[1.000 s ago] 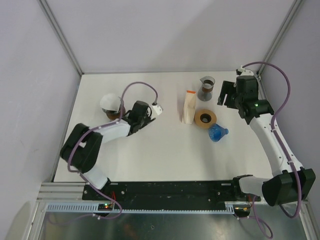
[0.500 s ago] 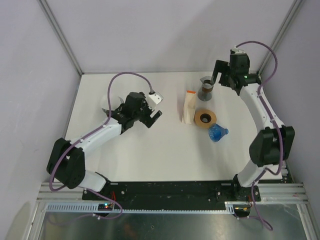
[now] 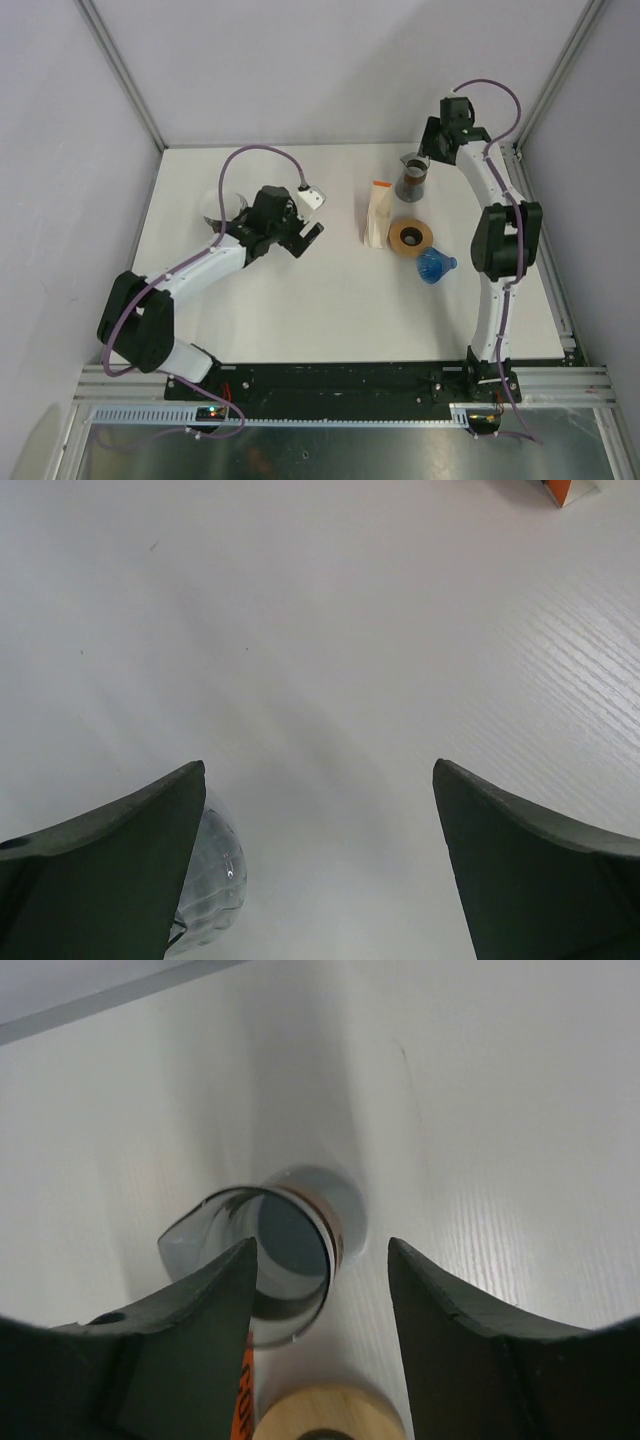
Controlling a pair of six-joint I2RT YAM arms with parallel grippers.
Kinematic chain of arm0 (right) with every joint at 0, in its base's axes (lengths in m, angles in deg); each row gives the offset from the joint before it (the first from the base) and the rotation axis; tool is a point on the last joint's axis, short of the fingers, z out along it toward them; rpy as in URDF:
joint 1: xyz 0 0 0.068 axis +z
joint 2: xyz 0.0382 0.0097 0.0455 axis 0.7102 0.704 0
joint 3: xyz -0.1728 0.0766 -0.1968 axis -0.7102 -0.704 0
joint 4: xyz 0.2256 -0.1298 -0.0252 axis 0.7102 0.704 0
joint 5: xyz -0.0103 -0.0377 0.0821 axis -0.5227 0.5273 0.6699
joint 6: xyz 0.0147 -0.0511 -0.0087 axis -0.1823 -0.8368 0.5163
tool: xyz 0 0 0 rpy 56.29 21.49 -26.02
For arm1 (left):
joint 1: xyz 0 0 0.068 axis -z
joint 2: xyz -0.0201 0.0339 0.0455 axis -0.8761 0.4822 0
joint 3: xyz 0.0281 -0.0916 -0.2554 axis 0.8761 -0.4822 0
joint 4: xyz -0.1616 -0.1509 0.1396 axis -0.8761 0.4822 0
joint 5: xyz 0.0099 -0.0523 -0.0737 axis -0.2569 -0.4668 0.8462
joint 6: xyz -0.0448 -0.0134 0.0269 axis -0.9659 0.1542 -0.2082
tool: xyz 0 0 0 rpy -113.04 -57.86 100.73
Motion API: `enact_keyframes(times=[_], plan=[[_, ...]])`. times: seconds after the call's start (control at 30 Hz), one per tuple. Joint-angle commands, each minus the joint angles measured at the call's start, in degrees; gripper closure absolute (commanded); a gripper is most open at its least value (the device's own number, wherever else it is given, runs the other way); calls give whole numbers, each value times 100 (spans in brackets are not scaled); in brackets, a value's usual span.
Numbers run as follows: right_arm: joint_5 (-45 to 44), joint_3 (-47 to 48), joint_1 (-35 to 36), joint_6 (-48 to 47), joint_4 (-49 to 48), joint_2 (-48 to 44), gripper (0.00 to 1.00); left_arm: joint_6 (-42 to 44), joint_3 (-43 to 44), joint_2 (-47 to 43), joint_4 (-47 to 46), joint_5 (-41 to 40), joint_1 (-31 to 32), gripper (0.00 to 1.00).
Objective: Place the coffee filter in the dripper
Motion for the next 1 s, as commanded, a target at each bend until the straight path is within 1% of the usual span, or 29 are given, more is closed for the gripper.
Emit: enact_keyframes(times=[0.0, 0.07, 0.17, 0.23, 0.33, 0.37, 0.4, 0.47, 0.63, 0.8, 0.97], plan=[[-95, 736, 37, 84, 344, 511, 42, -70, 167, 51, -27, -205, 19, 0], [-164, 756, 63, 84, 356, 646, 45, -61, 172, 66, -22, -242, 20, 0], [-203, 727, 74, 61, 369, 777, 53, -73, 181, 78, -19, -248, 20, 0], [-185, 710, 71, 28, 380, 840, 65, -73, 189, 97, -17, -249, 20, 0], [-227, 713, 74, -34, 398, 861, 89, -64, 200, 103, -7, -253, 19, 0], [-250, 712, 73, -50, 399, 843, 94, -61, 200, 111, -8, -256, 19, 0], [-274, 711, 69, -66, 405, 813, 97, -60, 200, 114, -4, -261, 19, 0], [-356, 699, 45, -88, 409, 719, 99, -46, 200, 119, 0, -261, 20, 0], [-444, 613, -22, -198, 409, 233, 100, -28, 189, 112, 22, -266, 20, 0], [-517, 415, 19, -413, 443, -726, 100, -26, 179, 110, 38, -265, 20, 0], [-488, -285, 318, -655, 388, -1925, 100, -14, 146, 82, 52, -381, 20, 0]])
